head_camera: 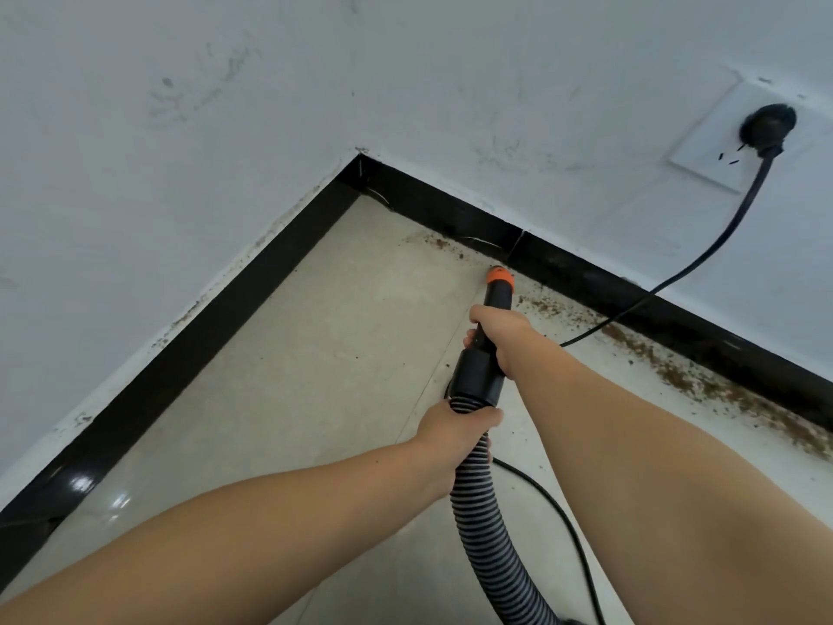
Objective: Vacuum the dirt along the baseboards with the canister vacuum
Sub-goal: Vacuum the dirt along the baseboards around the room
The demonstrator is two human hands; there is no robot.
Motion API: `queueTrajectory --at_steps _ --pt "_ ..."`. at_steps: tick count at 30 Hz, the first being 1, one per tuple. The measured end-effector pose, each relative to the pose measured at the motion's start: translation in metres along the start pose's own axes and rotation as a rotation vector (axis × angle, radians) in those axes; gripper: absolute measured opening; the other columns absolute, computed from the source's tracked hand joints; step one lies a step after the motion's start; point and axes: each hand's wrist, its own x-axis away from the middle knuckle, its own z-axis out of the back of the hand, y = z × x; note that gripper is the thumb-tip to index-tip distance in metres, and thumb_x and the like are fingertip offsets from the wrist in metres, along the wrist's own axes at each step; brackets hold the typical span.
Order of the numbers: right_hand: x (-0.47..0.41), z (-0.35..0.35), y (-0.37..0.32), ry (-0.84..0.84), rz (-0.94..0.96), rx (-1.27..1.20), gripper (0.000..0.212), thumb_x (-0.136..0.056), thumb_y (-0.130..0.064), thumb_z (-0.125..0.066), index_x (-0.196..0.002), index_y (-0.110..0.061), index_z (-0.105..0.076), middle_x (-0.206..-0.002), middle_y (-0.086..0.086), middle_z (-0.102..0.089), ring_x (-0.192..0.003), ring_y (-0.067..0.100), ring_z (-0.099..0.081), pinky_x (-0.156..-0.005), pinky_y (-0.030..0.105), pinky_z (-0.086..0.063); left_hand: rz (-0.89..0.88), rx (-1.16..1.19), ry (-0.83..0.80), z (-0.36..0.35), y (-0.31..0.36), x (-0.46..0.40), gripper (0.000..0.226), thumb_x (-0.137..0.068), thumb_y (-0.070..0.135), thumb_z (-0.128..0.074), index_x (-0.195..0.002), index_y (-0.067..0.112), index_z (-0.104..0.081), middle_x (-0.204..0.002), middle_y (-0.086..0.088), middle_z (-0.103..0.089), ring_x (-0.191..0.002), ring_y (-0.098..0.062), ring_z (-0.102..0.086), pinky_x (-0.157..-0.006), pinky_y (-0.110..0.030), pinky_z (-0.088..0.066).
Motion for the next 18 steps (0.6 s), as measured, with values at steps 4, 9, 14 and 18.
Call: queueTrajectory --at_steps 4,9,14,18 --pt "0.001 -0.024 -0.002 -0.065 0.031 0.088 0.018 -0.084 -0.005 -0.061 -0.098 -0.003 -0.050 -0.061 0.009 -0.055 -0.042 0.019 -0.053 -0.042 0.024 -0.048 0.011 0.063 0.042 0.009 0.002 -0.001 0.015 -0.086 0.013 -0.067 -0.091 0.006 -0.054 -0.066 -0.008 -0.055 -0.053 -0.019 -0.053 -0.052 -0.028 -0.050" --pt "0.001 -0.069 -0.006 -0.194 0.079 0.163 0.014 -0.083 -0.006 -0.062 -0.085 -0.006 -0.048 -0.060 0.010 -0.055 -0.040 0.018 -0.052 -0.040 0.022 -0.047 -0.014 0.118 0.145 0.031 0.006 -0.008 0.020 -0.084 0.011 -0.066 -0.099 0.002 -0.055 -0.075 -0.013 -0.055 -0.061 -0.024 -0.053 -0.065 -0.035 -0.048" --pt "-0.006 -0.098 -0.018 -0.242 0.103 0.183 0.015 -0.083 -0.007 -0.062 -0.086 -0.006 -0.048 -0.060 0.010 -0.055 -0.040 0.019 -0.053 -0.042 0.024 -0.047 -0.050 0.144 0.191 0.047 0.023 -0.016 0.029 -0.085 0.014 -0.069 -0.110 0.000 -0.060 -0.082 -0.015 -0.059 -0.069 -0.027 -0.056 -0.071 -0.037 -0.050" --pt "-0.011 -0.090 -0.026 -0.193 0.097 0.178 0.016 -0.083 -0.007 -0.061 -0.083 -0.008 -0.046 -0.061 0.010 -0.056 -0.043 0.020 -0.054 -0.043 0.024 -0.048 -0.054 0.127 0.162 0.043 0.028 -0.022 0.028 -0.085 0.014 -0.069 -0.108 0.000 -0.059 -0.080 -0.015 -0.059 -0.063 -0.025 -0.055 -0.063 -0.034 -0.050"
